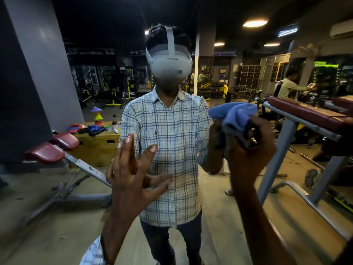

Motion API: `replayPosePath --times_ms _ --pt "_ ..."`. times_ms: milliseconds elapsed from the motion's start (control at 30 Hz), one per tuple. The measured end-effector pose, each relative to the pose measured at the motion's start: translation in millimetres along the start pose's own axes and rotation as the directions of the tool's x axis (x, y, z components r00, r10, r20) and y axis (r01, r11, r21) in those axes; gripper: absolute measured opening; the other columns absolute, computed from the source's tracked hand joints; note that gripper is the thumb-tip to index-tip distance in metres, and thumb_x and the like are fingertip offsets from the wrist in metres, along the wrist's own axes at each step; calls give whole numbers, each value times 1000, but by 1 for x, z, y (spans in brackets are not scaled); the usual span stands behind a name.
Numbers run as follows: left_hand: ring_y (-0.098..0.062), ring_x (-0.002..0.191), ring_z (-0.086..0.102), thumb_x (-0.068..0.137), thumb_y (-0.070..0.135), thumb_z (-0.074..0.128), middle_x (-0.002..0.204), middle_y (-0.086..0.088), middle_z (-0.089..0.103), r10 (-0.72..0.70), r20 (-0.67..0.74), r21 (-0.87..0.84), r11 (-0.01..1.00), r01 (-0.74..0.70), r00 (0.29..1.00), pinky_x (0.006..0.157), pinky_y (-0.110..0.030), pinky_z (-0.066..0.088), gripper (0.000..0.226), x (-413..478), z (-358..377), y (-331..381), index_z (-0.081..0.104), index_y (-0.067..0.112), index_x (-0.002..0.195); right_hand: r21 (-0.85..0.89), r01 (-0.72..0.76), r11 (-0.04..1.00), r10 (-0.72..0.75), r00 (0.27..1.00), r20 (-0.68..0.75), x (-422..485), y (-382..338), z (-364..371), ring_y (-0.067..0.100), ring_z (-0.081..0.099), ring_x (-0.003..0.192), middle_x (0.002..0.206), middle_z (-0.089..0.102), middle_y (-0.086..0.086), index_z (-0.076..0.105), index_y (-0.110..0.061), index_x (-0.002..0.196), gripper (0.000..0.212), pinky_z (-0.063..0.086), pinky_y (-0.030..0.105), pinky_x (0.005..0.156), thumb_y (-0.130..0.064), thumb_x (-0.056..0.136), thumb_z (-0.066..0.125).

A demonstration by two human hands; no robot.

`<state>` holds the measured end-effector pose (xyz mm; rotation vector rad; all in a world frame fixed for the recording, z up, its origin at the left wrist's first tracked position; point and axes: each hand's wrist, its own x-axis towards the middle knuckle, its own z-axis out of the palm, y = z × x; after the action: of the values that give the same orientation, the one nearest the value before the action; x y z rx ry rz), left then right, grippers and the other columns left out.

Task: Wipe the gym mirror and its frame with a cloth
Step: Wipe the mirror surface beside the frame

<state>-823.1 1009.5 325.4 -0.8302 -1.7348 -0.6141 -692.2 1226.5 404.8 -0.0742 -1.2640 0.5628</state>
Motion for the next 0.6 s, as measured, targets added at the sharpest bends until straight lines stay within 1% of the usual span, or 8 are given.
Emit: replayPosePath --times_ms 67,167,233,333,400,500,533,600 --pt "-26 160 5 78 75 65 167 -20 15 2 10 -2 1000 -2 1000 125 -41 5 86 0 0 -2 48 29 148 39 41 998 -47 984 170 -26 -10 17 13 61 94 101 64 10 60 -5 107 27 51 34 82 -4 87 78" --pt "-26 159 6 78 75 65 166 -20 18 3 10 -17 1000 -3 1000 124 -42 7 85 -1 0 -9 47 28 148 40 251 967 -222 758 613 -46 -10 20 16 62 105 115 64 8 53 -19 118 35 53 29 88 -28 89 69" --pt "-25 160 6 78 75 64 167 -18 17 -1 1 -26 1000 1 1000 123 -44 10 85 -1 -2 -16 47 29 148 11 210 978 -186 840 510 -31 -11 15 15 61 97 108 65 6 58 -13 113 31 53 30 81 -29 88 69" --pt "-27 159 8 80 76 61 166 -19 18 -16 -24 -23 1000 15 1000 119 -52 18 84 -1 -6 -24 47 29 148 -4 -11 1000 11 994 107 -13 -20 21 19 60 87 96 65 9 65 1 101 31 48 27 78 -26 88 74" --pt "-29 159 10 80 75 62 167 -20 18 -15 -19 -23 1000 15 1000 118 -55 21 84 -2 -7 -27 47 28 148 17 3 1000 -6 984 178 -33 -34 37 17 62 90 99 66 10 64 0 105 26 50 28 80 -17 89 75" --pt "-27 159 8 80 75 64 168 -18 15 1 2 -29 1000 -1 1000 121 -49 17 85 -4 -8 -34 46 29 150 22 234 972 -199 769 607 -60 -28 42 19 62 109 115 64 7 57 -17 117 32 54 34 91 -23 89 72" --pt "-27 160 8 81 74 63 169 -17 13 5 7 -32 999 -4 1000 121 -49 17 85 -4 -9 -36 45 29 150 17 256 967 -213 763 611 -54 -24 37 19 62 109 115 64 7 59 -16 117 31 54 33 90 -23 89 72" --pt "-27 160 8 82 74 62 169 -15 11 13 11 -36 999 -13 1000 119 -52 20 83 -5 -11 -39 45 30 150 -26 151 988 -129 913 386 -32 -21 27 12 61 97 105 65 7 64 -4 109 24 51 28 83 -15 90 75"
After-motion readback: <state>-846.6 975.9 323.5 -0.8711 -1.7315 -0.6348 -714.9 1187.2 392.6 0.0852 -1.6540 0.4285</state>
